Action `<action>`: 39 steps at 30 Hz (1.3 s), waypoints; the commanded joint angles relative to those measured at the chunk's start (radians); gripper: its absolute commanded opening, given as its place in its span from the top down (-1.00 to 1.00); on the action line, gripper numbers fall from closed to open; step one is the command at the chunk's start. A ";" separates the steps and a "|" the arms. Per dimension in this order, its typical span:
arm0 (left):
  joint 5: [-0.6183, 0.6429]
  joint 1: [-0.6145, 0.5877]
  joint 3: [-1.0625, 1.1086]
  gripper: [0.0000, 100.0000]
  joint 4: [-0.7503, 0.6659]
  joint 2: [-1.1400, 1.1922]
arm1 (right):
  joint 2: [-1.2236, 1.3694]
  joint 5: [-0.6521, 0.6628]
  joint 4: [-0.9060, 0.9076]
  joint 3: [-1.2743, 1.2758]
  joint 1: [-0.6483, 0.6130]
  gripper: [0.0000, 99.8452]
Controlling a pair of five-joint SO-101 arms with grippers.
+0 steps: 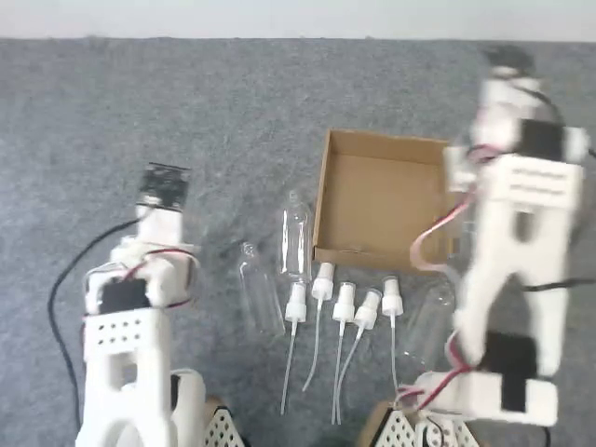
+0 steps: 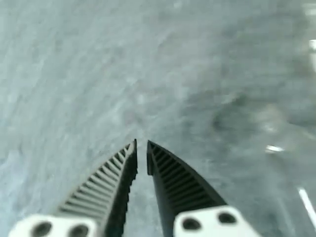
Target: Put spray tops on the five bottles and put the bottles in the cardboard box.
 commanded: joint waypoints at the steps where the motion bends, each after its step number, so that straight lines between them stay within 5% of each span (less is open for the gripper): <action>1: 0.006 -0.147 -0.018 0.94 -0.068 0.032 | -0.084 -0.135 -0.042 -0.049 -0.288 0.98; 6: -0.054 -0.241 0.108 0.94 -0.157 0.003 | -0.030 -0.249 -0.166 -0.048 -0.562 0.98; 12: -0.054 -0.253 0.269 0.94 -0.259 -0.080 | 0.160 -0.331 -0.387 -0.049 -0.717 0.99; 20: -0.054 -0.250 0.366 0.94 -0.245 -0.270 | 0.375 -0.433 -0.613 -0.049 -0.713 0.98; 32: -0.055 -0.249 0.461 0.94 -0.078 -0.614 | 0.524 -0.428 -0.628 -0.049 -0.690 0.97; 39: -0.055 -0.247 0.496 0.94 0.078 -0.847 | 0.544 -0.428 -0.628 -0.049 -0.694 0.62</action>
